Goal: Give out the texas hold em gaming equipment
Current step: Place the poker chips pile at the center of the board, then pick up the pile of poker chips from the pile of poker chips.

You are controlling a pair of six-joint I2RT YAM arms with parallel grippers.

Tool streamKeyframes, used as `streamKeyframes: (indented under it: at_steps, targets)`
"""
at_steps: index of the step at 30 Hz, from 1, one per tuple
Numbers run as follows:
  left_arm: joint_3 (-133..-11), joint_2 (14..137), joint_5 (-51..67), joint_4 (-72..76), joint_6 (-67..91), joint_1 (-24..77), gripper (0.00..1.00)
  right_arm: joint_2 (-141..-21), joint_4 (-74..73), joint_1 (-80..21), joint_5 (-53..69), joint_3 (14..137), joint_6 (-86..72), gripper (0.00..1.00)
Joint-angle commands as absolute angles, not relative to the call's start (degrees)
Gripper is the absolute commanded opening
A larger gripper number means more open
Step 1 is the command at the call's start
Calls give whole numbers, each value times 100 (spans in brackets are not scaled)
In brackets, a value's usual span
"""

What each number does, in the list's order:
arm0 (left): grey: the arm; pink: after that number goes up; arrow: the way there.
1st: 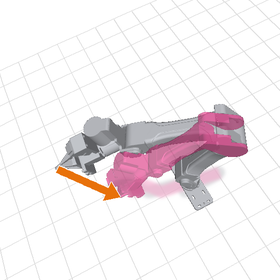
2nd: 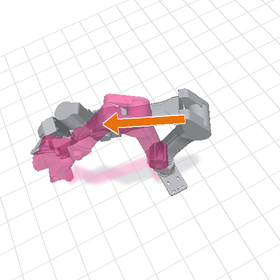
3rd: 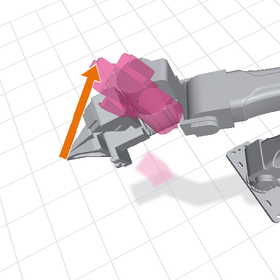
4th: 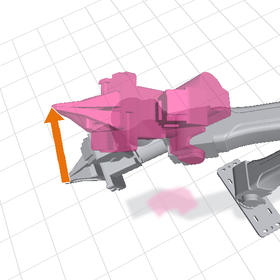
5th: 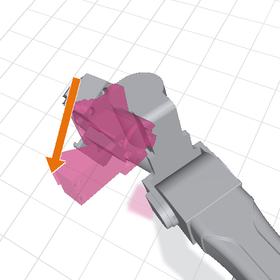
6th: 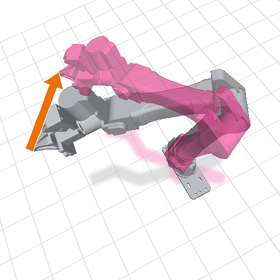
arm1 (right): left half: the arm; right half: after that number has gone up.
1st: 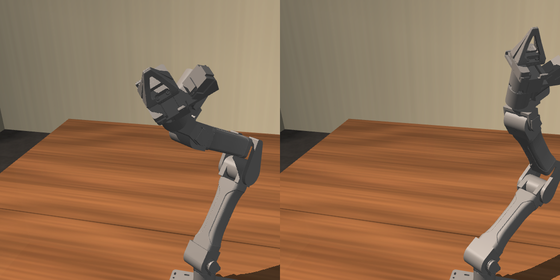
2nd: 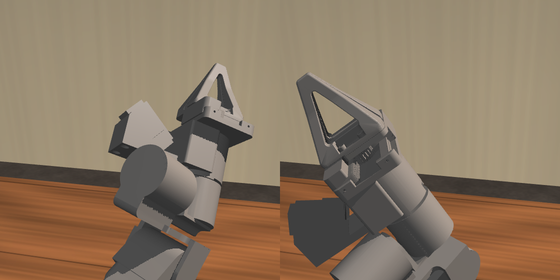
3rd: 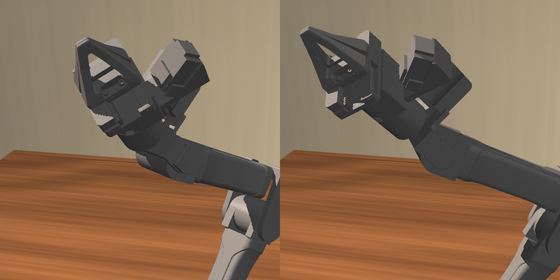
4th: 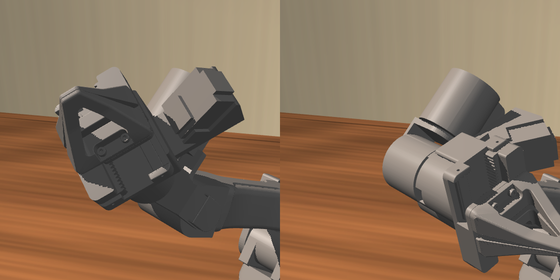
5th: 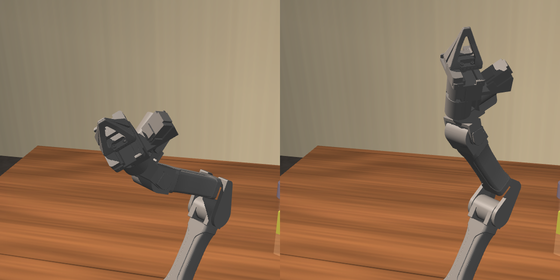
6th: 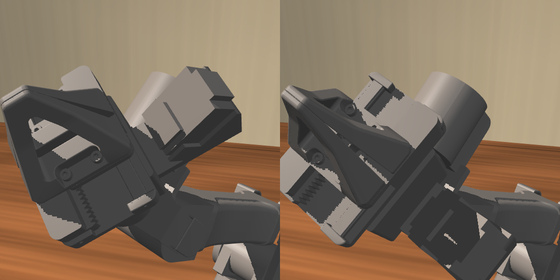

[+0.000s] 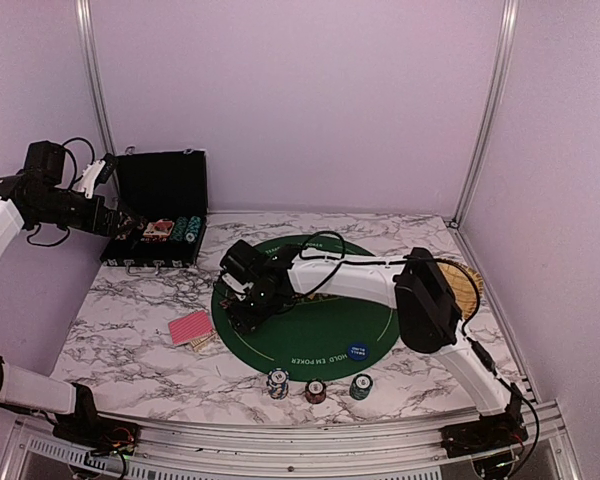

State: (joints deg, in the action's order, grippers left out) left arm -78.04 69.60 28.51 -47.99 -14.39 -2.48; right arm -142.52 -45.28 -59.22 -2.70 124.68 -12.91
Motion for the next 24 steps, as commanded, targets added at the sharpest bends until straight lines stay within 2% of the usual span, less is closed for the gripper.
streamKeyframes:
  at_steps: [1,8,11,24]
  targets:
    - [-7790,6970,2966,-4913,-1488,-267,99,-13315,-4583,-5888,-403,12280,-1337,76]
    - [-7790,6969,2965,-4916,-1494,-265,99,-11995,-4535,-6126,-159,10671,-1323,93]
    - [-7795,6970,2981,-4915,-1499,-264,99,-11571,-4571,-6380,-115,10086,-1327,98]
    - [-7848,6936,2967,-4938,-1444,-268,99,-11479,-4765,-6953,-204,9378,-1420,99]
